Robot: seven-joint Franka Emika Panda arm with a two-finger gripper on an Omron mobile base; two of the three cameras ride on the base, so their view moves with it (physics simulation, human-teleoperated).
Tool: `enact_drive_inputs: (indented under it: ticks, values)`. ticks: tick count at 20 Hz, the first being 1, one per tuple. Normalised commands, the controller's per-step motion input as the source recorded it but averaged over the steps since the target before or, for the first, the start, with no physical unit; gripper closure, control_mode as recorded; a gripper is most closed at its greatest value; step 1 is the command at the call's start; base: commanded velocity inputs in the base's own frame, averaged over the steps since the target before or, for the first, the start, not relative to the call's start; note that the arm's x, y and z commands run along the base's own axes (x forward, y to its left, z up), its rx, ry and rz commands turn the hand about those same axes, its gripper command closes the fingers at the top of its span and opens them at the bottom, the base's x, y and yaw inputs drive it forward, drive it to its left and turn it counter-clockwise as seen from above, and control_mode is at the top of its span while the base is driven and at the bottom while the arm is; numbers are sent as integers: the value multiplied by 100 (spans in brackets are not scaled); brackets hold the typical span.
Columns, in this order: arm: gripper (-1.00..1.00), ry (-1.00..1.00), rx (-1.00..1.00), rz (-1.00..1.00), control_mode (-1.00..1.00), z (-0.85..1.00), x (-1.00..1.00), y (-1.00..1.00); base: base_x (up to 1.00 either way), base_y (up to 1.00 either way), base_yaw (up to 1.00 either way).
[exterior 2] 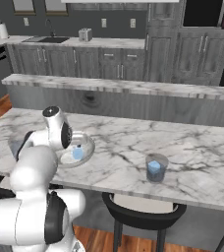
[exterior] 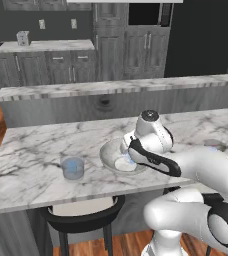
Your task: There are four ice cubes in the ice bowl. Place two ice cubes in each glass of water.
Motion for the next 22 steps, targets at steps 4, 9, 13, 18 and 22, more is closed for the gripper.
enact_drive_inputs:
  ticks: [4, 9, 13, 18, 22]
  values:
    - [-100, 19, -3, -1, -100, -17, 6, 0, 0, 0, 0]
    - [-100, 12, 0, -3, -100, -32, 0, 0, 0, 0, 0]
    - [-100, 1, -1, -3, -100, -25, 7, 0, 0, 0, 0]
    - [-100, 0, -6, -3, -100, -28, 17, 0, 0, 0, 0]
    - [-100, 0, -6, -3, -100, -27, 27, 0, 0, 0, 0]
